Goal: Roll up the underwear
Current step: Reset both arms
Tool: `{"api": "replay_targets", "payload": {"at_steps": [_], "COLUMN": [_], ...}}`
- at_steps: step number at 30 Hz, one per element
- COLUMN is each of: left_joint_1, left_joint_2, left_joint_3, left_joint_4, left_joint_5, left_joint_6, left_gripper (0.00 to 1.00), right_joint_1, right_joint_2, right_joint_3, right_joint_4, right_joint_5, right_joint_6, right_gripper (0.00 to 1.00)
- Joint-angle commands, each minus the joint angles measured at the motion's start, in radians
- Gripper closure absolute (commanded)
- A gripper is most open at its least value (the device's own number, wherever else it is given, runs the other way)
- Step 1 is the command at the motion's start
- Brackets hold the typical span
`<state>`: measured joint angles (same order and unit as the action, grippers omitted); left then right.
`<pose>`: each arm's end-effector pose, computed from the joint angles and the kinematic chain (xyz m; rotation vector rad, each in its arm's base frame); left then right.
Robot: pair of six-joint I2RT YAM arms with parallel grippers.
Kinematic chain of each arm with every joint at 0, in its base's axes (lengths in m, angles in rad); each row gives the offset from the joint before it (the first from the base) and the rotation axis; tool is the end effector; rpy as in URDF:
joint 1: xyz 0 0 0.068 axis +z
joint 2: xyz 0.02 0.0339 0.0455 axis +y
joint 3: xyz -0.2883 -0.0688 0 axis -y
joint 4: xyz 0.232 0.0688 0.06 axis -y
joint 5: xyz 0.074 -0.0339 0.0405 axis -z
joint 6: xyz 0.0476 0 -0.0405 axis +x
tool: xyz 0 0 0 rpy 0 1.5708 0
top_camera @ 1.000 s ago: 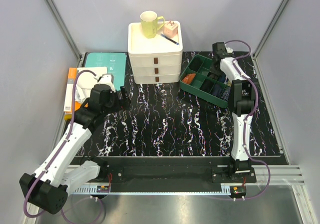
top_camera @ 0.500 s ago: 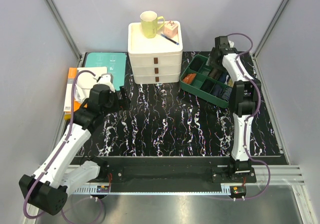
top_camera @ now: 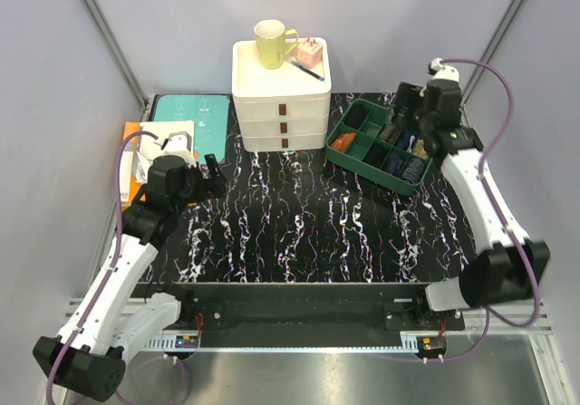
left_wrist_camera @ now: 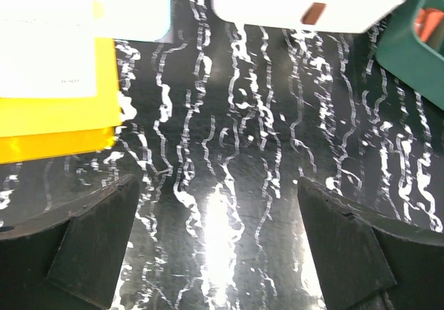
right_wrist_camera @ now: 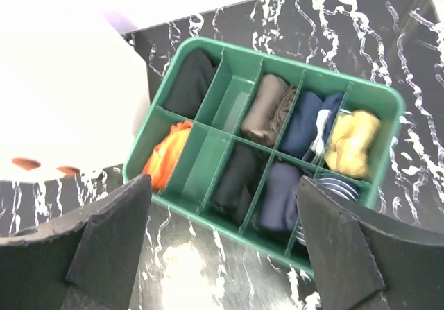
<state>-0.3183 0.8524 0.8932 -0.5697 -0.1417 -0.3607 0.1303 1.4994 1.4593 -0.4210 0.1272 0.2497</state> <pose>0.1580 -0.0450 0.3388 -0.1302 2.1005 -0.2611 0.3401 0.0385 0.3978 0.2009 2.0197 0.1106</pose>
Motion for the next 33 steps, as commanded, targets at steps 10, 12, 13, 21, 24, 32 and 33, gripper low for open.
{"api": "replay_targets", "payload": {"at_steps": [10,12,13,21,24,32,33], "left_joint_1": [0.177,0.177,0.177,0.176,0.176,0.177,0.177], "left_joint_2": [-0.070,-0.088,-0.093,-0.096,-0.095,-0.111,-0.113], "left_joint_3": [-0.005,-0.011,-0.016,-0.019,-0.022,-0.030,-0.028], "left_joint_4": [0.088,0.096,0.094,0.094,0.096,0.102,0.102], "left_joint_5": [0.018,0.002,-0.010,-0.013,-0.012,-0.009,-0.004], "left_joint_6": [0.088,0.095,0.097,0.095,0.092,0.103,0.103], "left_gripper": [0.01,0.01,0.01,0.01,0.01,0.01,0.01], "right_joint_1": [-0.058,-0.057,-0.058,-0.057,-0.057,-0.058,-0.058], "right_joint_2": [-0.510,-0.554,-0.567,-0.607,-0.596,-0.614,-0.617], "right_joint_3": [-0.536,-0.556,-0.562,-0.577,-0.574,-0.582,-0.582], "right_joint_4": [0.048,0.048,0.047,0.056,0.060,0.064,0.064], "right_joint_5": [0.029,0.046,0.063,0.051,0.048,0.058,0.061], "right_joint_6": [0.009,0.019,0.019,0.023,0.023,0.020,0.020], "right_gripper": [0.00,0.00,0.00,0.00,0.00,0.00,0.00]}}
